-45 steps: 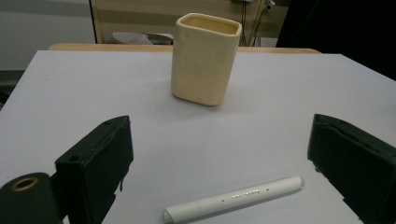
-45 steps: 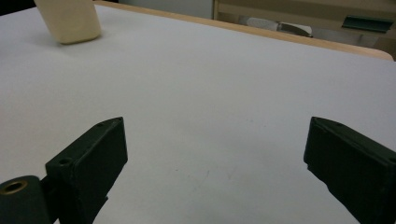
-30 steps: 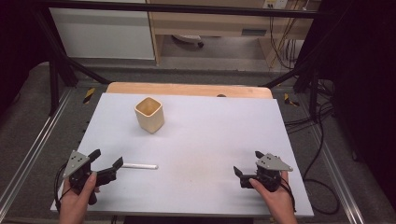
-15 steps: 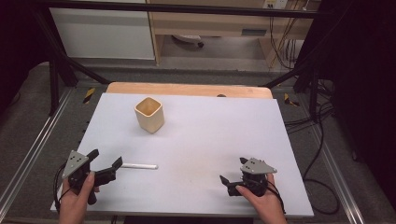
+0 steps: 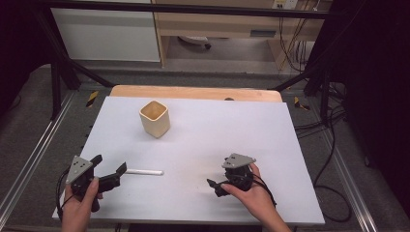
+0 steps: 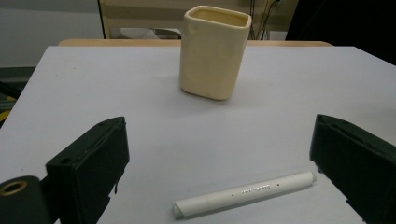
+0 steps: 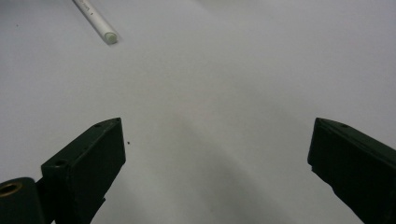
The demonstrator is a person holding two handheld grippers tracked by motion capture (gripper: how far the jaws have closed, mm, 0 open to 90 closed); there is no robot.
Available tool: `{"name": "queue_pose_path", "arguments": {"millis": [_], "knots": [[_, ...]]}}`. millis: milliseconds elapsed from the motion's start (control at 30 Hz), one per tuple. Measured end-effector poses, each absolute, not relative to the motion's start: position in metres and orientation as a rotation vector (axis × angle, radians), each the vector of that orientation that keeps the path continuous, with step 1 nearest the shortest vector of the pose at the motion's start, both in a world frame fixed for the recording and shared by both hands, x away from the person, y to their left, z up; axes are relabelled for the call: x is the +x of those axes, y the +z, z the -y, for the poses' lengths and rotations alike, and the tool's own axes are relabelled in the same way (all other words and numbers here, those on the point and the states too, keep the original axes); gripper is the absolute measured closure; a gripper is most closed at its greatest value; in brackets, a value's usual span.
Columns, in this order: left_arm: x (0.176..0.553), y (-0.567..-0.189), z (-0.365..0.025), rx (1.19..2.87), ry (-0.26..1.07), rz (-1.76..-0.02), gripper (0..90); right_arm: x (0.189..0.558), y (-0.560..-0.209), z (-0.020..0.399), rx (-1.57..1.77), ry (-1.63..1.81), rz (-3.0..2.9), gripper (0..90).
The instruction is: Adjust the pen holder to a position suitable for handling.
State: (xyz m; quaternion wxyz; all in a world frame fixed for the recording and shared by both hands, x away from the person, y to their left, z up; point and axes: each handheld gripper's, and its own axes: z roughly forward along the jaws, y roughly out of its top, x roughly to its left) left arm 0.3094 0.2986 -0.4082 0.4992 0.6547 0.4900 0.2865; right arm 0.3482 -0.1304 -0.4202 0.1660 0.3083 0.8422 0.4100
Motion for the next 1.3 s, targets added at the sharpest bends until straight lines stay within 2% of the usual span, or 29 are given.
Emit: {"name": "queue_pose_path", "arguments": {"millis": [733,1300], "knots": [[0.309,-0.408,-0.296,1.614,0.685,-1.181,5.0,0.365,-0.406,0.03,0.631,1.126,-2.583,3.4],[0.311,-0.409,-0.301,1.595,0.681,-1.212,5.1,0.387,-0.417,-0.02,0.536,1.089,-2.653,7.8]]}}
